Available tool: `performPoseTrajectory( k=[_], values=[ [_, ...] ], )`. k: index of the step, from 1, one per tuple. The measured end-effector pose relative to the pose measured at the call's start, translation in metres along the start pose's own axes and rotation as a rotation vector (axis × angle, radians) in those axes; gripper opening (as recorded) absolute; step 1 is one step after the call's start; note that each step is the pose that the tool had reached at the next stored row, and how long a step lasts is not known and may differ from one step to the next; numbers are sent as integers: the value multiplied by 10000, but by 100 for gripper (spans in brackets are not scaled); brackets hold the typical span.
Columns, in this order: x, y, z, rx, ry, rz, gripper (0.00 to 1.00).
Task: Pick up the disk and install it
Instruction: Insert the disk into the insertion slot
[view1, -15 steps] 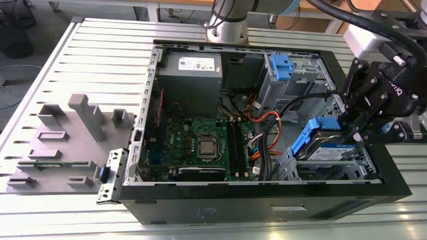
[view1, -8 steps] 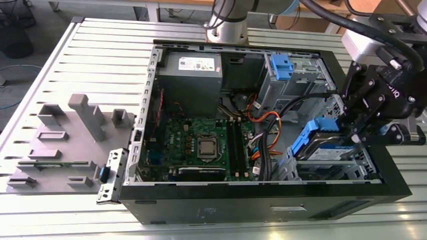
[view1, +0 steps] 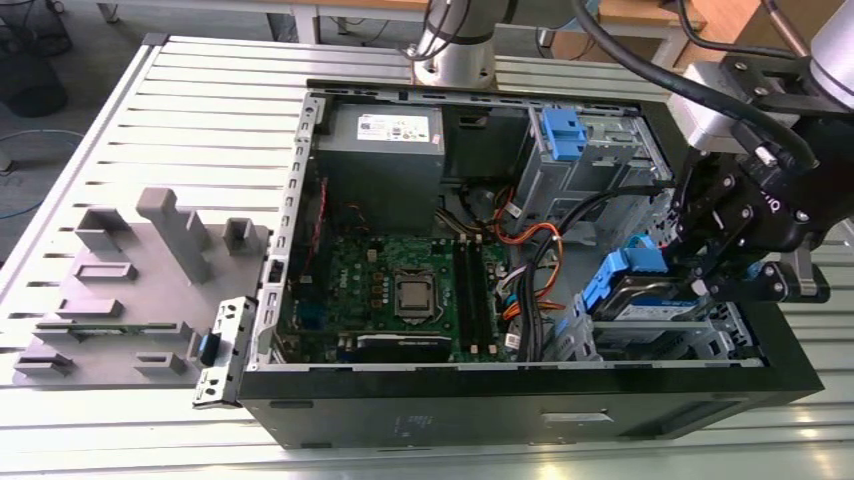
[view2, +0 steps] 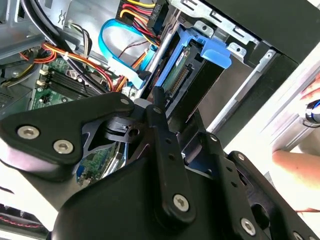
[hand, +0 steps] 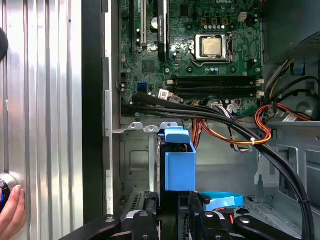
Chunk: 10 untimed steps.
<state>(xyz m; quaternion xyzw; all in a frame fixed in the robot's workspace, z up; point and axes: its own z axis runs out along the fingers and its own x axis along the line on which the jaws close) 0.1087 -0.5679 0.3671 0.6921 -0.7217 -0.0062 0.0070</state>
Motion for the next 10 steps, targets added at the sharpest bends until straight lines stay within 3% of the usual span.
performPoseTrajectory(
  k=[10],
  values=[
    [1,0,23,1,20,0,35]
  ],
)
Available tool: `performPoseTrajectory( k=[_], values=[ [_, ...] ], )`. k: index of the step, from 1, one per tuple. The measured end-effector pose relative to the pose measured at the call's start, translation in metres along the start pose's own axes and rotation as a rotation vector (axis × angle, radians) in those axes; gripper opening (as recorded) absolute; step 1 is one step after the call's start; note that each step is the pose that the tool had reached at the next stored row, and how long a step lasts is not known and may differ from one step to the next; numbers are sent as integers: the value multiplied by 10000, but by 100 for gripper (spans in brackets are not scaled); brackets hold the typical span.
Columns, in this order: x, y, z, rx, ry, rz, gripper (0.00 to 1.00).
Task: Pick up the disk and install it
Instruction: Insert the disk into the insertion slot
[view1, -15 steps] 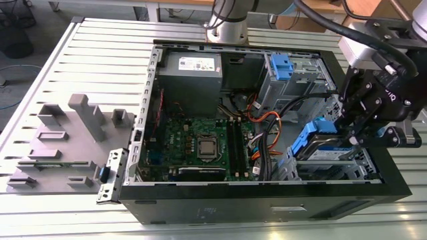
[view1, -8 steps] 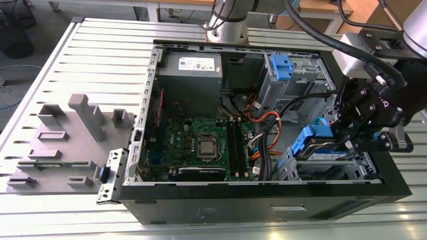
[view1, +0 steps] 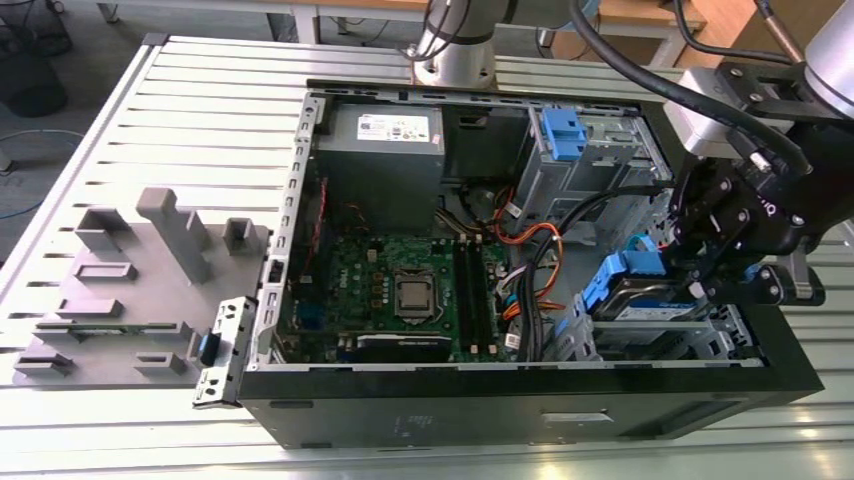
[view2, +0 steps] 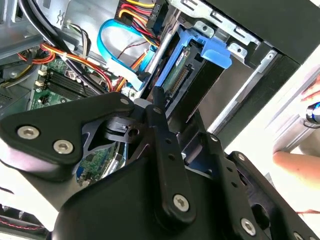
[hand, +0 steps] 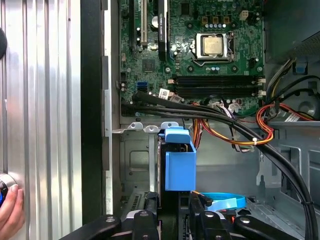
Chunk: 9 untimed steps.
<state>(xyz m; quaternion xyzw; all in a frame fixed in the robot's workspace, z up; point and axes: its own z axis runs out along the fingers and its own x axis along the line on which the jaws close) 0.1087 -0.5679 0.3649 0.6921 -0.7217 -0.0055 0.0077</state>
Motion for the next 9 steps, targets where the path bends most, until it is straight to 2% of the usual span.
performPoseTrajectory(
  k=[3,4,9],
  values=[
    [0,0,0,0,-3,0,35],
    [0,0,0,0,-3,0,42],
    [0,8,7,12,-5,1,42]
  ],
)
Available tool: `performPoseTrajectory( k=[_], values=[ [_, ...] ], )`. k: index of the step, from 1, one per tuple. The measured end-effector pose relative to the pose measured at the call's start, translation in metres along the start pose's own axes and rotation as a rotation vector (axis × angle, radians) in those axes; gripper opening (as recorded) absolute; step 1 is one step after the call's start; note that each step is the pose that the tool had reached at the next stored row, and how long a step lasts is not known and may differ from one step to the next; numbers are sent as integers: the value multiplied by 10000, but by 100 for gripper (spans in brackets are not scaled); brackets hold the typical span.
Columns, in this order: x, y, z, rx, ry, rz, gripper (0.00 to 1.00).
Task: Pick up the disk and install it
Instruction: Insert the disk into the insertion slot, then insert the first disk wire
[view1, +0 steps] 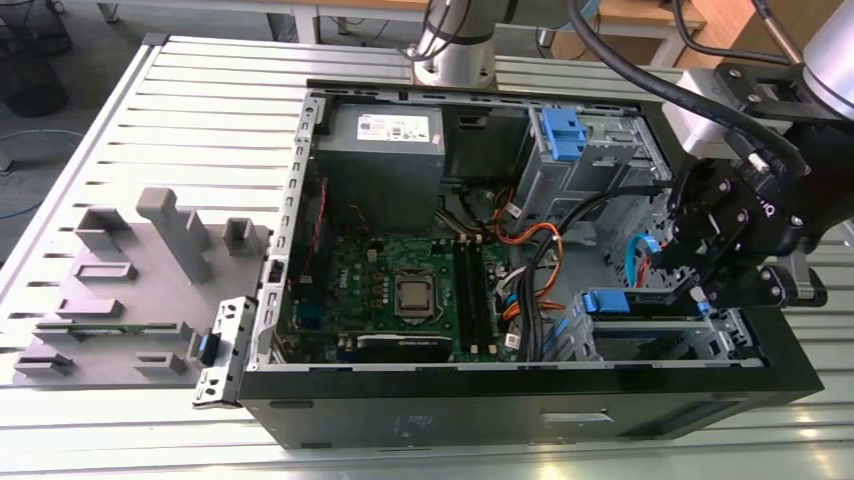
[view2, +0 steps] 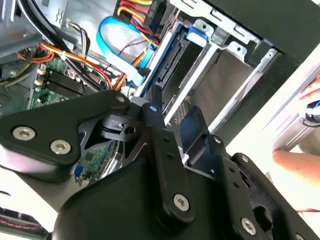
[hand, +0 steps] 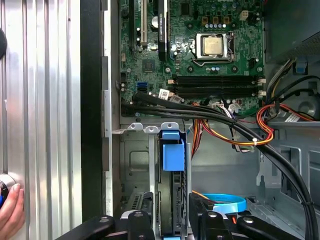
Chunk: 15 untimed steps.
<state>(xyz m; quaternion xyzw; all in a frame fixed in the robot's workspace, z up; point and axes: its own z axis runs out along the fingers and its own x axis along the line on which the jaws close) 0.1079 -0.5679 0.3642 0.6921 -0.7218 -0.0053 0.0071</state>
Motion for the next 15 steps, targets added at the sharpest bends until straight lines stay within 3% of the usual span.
performPoseTrajectory(
  k=[15],
  values=[
    [-33,4,6,9,2,-2,42]
  ],
)
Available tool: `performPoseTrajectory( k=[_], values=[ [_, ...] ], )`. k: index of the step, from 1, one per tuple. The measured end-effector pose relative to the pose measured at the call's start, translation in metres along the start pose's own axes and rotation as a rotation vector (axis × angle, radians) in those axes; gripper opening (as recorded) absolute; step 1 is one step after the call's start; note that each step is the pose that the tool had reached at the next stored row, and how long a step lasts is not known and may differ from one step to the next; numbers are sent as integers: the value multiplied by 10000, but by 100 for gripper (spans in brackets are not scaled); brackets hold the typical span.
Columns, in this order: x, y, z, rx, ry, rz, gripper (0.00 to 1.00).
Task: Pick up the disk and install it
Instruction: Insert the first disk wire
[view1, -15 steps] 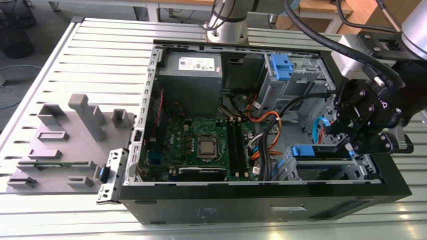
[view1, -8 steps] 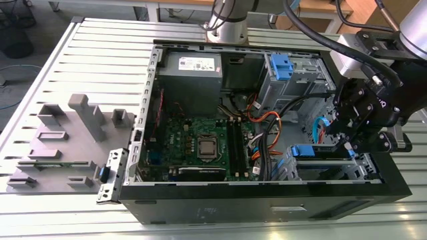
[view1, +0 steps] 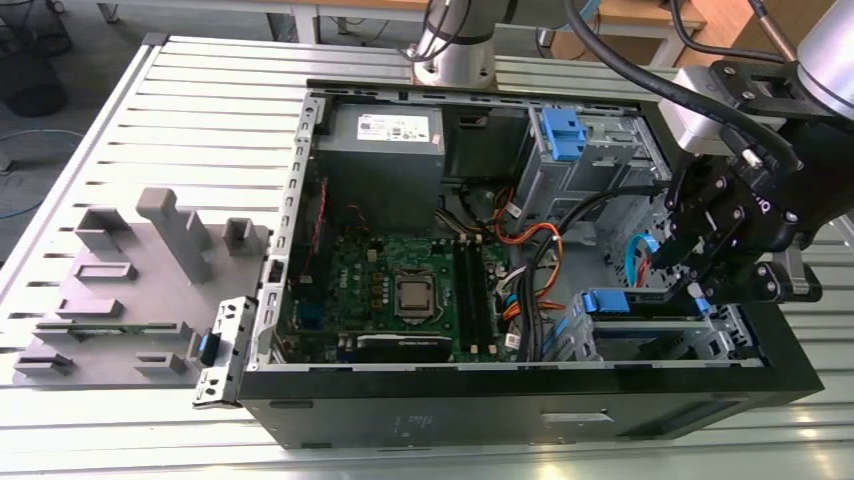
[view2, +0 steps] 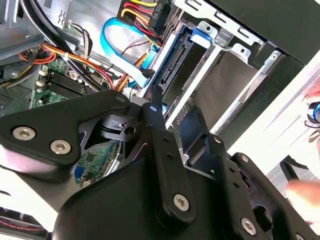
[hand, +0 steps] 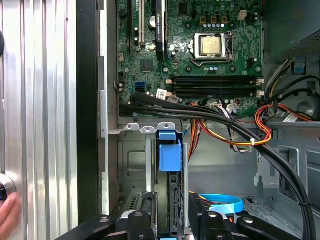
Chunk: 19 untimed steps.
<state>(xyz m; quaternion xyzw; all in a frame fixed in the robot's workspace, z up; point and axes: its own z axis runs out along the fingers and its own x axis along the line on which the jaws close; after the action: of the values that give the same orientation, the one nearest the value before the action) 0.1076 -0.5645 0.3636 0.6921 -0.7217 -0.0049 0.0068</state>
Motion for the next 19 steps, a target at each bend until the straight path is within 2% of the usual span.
performPoseTrajectory(
  k=[8,14,19],
  values=[
    [0,0,-2,0,-3,0,42],
    [0,1,-71,0,0,0,42],
    [-7,2,-75,-1,-9,0,42]
  ],
)
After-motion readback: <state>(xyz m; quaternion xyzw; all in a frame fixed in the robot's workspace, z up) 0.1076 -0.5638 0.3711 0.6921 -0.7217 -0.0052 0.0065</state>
